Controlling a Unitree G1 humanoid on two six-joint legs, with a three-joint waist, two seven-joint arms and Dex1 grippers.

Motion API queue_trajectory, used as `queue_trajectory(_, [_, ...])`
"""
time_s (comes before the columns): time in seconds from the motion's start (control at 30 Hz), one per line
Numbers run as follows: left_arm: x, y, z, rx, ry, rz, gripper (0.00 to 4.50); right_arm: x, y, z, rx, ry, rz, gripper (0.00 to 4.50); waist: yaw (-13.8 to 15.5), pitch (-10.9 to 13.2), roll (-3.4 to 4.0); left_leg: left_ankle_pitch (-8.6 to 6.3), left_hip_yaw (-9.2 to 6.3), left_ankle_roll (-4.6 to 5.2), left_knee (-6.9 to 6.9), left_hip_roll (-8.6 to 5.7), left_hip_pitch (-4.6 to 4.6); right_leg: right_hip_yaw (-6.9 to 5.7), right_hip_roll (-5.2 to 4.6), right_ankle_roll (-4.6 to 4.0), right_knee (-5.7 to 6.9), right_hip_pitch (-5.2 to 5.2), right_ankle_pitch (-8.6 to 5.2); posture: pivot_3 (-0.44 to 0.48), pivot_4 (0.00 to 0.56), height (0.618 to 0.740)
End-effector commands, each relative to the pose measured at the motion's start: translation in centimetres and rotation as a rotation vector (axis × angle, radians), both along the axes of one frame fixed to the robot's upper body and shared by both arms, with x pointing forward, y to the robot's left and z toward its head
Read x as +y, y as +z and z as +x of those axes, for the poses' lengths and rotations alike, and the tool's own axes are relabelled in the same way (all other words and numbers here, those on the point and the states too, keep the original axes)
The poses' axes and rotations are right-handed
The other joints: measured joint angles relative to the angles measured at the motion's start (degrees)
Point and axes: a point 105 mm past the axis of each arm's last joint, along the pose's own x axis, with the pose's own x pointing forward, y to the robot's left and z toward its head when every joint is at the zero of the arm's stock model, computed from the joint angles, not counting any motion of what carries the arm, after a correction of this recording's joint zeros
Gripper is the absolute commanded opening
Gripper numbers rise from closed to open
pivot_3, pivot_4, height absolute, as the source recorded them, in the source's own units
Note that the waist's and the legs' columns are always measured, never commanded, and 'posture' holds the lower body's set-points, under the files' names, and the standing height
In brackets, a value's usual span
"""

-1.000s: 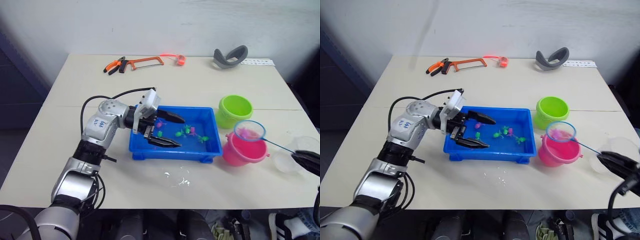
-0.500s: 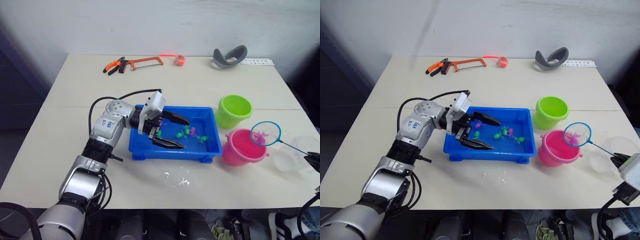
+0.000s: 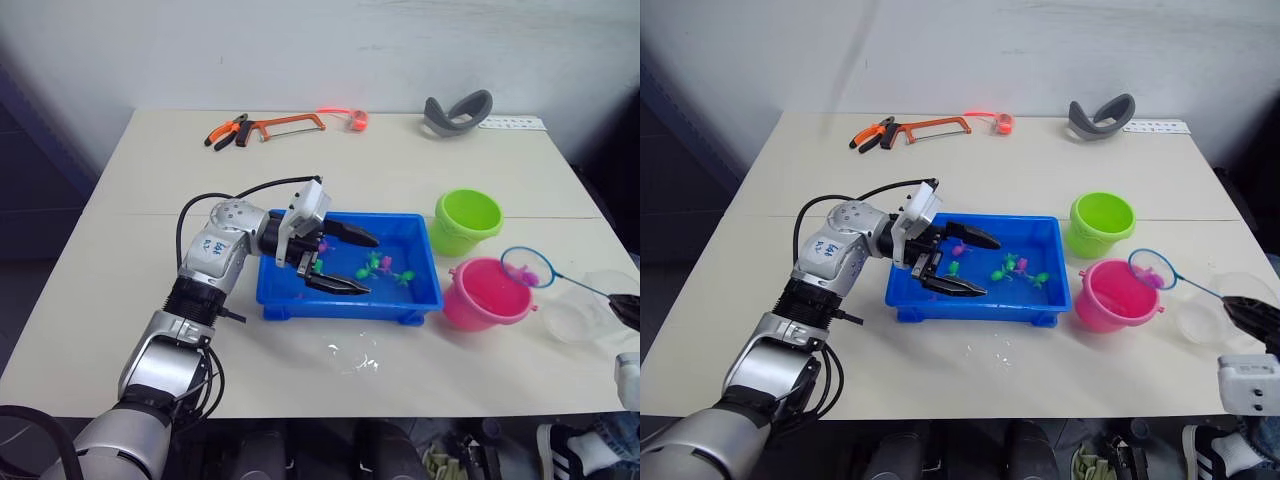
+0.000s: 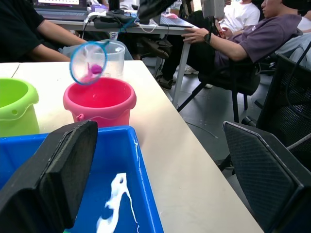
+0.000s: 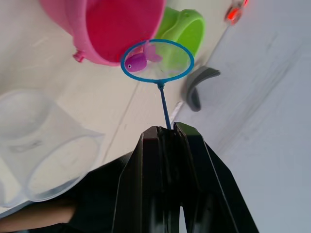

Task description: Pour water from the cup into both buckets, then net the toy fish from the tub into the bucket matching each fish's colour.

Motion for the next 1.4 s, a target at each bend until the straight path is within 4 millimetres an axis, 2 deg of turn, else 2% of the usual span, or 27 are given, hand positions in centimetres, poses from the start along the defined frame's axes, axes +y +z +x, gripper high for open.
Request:
queue_trajectory(0.03, [-0.1, 1.4, -0.1, -0.053, -0.005, -0.013, 4.48, 0.5, 0.5, -0.1, -0.014, 0.056, -0.029, 0.0, 0.1, 0.0, 0.0, 0.0, -0.01, 0.0, 0.0, -0.01, 0.0, -0.01, 0.0, 0.0, 0.0, 0.0, 0.0, 0.0, 0.15, 0.74])
queue_trajectory(0.4, [0.0, 1.6, 0.1, -0.055, 0.014, -0.016, 4.48, 0.6, -0.1, -0.1, 0.027, 0.104, -0.066, 0.0, 0.0, 0.0, 0.0, 0.0, -0.01, 0.01, 0.01, -0.01, 0.0, -0.01, -0.01, 0.0, -0.03, 0.03, 0.0, 0.0, 0.15, 0.74])
queue_trajectory(0.47, [0.1, 1.5, 0.1, -0.054, 0.018, -0.015, 4.48, -0.4, 1.0, 0.3, -0.021, 0.032, 0.055, 0.0, 0.0, 0.0, 0.0, 0.0, -0.01, 0.01, 0.01, -0.01, 0.0, -0.01, -0.01, 0.0, -0.03, 0.03, 0.0, 0.0, 0.15, 0.74])
queue_trajectory(0.57, [0.5, 0.9, 0.3, -0.047, 0.037, 0.001, 4.48, -0.4, 2.1, 0.8, -0.029, -0.041, 0.419, 0.0, -0.1, 0.0, 0.0, 0.0, -0.02, 0.03, 0.04, -0.01, 0.0, -0.01, -0.04, 0.0, -0.04, 0.06, 0.0, 0.0, 0.15, 0.74])
queue_trajectory(0.63, [1.1, 0.5, 0.5, -0.042, 0.055, 0.019, 4.48, 1.0, 2.5, 1.0, 0.033, -0.04, 0.658, 0.0, -0.1, 0.0, 0.01, 0.0, -0.07, 0.03, 0.05, 0.03, 0.01, -0.04, -0.05, -0.01, -0.03, 0.07, 0.0, 0.0, 0.15, 0.74])
queue_trajectory(0.7, [1.9, -0.1, 0.7, -0.037, 0.083, 0.045, 4.48, 2.5, 3.5, 1.8, 0.067, -0.014, 0.799, 0.0, -0.1, 0.0, 0.05, 0.0, -0.14, 0.03, 0.04, 0.07, 0.02, -0.02, -0.08, -0.07, 0.01, 0.08, -0.03, 0.0, 0.15, 0.74])
queue_trajectory(0.83, [3.8, -1.4, 1.5, -0.032, 0.191, 0.088, 4.48, 6.0, 4.2, 5.0, 0.149, 0.036, 0.94, 0.0, -1.4, 0.0, 0.32, -0.02, -0.05, 0.08, 0.05, 0.08, 0.07, -0.03, -0.13, -0.1, 0.06, 0.07, 0.01, 0.0, 0.15, 0.74])
queue_trajectory(0.97, [4.5, -1.6, 2.0, -0.03, 0.276, 0.091, 4.48, 8.6, 2.3, 8.2, 0.23, 0.041, 0.902, 0.0, -1.0, 0.1, 0.35, 0.01, -0.19, 0.01, 0.0, 0.14, -0.01, -0.04, -0.2, -0.17, 0.02, 0.02, -0.01, 0.0, 0.15, 0.74])
queue_trajectory(1.07, [4.6, -1.5, 1.9, -0.036, 0.302, 0.09, 4.48, 8.9, 0.3, 10.0, 0.274, 0.009, 0.826, 0.0, -0.9, 0.1, 0.41, -0.01, -0.16, -0.01, 0.03, 0.02, -0.15, -0.1, -0.15, -0.21, 0.0, -0.07, -0.03, 0.0, 0.15, 0.74])
queue_trajectory(1.27, [5.0, -1.2, 1.5, -0.035, 0.331, 0.083, 4.48, 8.8, -0.7, 12.2, 0.237, 0.029, 0.647, 0.0, -0.5, 0.1, 0.42, 0.02, 0.1, 0.12, 0.09, -0.04, -0.24, -0.15, -0.1, 0.02, 0.07, -0.09, 0.08, 0.0, 0.15, 0.74])
queue_trajectory(1.4, [5.2, -1.1, 1.2, -0.033, 0.34, 0.082, 4.48, 9.2, -1.4, 12.5, 0.251, 0.084, 0.556, 0.0, -0.6, 0.1, 0.42, 0.07, 0.13, 0.13, 0.11, -0.03, -0.19, -0.1, -0.1, 0.06, -0.05, -0.09, 0.1, 0.0, 0.15, 0.74])
